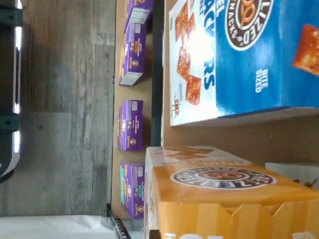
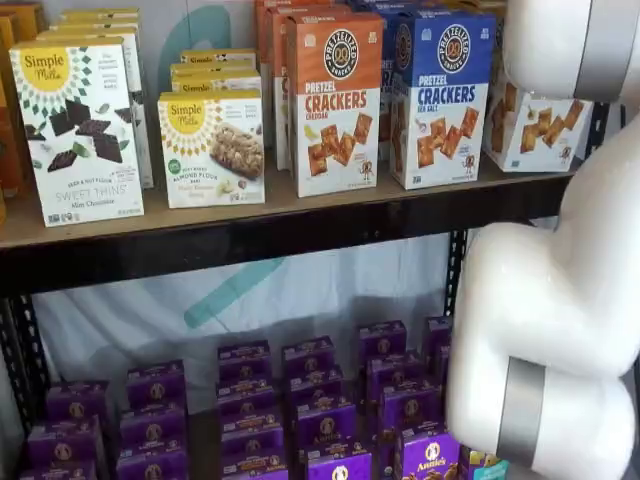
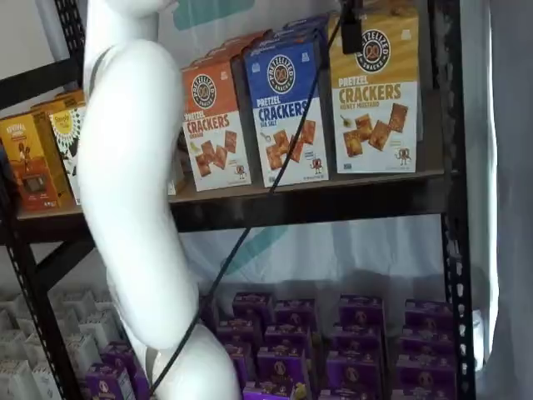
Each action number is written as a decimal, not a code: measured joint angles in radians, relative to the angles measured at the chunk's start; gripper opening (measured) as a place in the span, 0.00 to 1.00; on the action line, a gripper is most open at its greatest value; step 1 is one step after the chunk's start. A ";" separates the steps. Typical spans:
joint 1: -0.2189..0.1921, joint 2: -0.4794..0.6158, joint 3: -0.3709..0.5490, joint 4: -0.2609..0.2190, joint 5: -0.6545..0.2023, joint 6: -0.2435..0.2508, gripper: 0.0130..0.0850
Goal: Retrieve the yellow and white box located on the top shelf, the sixth one from the left
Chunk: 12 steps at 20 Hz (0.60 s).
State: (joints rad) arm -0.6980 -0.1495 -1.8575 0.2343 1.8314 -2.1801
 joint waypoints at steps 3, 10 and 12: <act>-0.022 -0.032 0.027 0.000 0.005 -0.021 0.67; -0.067 -0.130 0.112 -0.020 0.053 -0.069 0.67; -0.072 -0.168 0.148 -0.025 0.062 -0.075 0.67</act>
State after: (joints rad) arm -0.7698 -0.3171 -1.7091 0.2093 1.8933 -2.2549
